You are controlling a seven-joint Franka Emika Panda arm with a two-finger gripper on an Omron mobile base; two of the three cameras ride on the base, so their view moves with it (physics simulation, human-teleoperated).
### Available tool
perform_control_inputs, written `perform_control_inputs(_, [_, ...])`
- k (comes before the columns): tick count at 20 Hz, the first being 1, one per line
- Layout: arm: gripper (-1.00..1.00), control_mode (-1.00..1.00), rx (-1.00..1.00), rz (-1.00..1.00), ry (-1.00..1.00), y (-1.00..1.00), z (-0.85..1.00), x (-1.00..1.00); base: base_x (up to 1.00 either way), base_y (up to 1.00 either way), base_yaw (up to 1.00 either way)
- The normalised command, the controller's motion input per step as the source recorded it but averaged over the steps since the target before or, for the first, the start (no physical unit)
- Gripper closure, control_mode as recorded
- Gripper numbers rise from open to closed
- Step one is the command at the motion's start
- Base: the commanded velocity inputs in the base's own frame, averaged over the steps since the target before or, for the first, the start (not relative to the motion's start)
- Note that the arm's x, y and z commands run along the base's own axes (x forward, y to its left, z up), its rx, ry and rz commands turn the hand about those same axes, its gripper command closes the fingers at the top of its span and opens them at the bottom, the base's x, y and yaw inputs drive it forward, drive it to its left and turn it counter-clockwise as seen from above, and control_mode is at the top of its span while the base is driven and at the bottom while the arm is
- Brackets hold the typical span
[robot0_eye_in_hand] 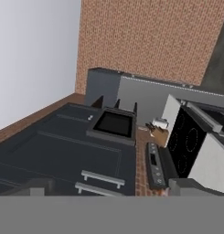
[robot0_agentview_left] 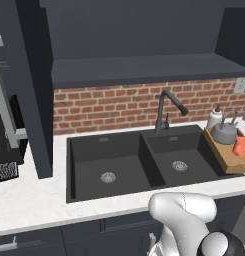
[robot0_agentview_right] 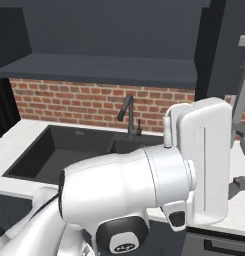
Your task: Pick the kettle from the counter and place it on the tray. Then pick the mug from the cabinet and place it on the tray. Then close the cabinet doors.
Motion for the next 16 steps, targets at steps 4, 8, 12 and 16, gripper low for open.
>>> perform_control_inputs(4, [-1.00, -1.00, 0.00, 0.00, 0.00, 0.00, 0.11, 0.27, 0.00, 0.00, 0.00])
perform_control_inputs(8, [-1.00, -1.00, 0.00, 0.00, 0.00, -0.01, 0.08, 0.32, 0.00, 0.00, 0.00])
perform_control_inputs(12, [-1.00, -1.00, 0.00, 0.00, 0.00, -0.07, 0.07, 0.28, 0.00, 0.00, 0.00])
perform_control_inputs(16, [-1.00, -1.00, 0.00, 0.02, 0.00, -0.05, 0.06, 0.23, 0.00, 0.00, 0.00])
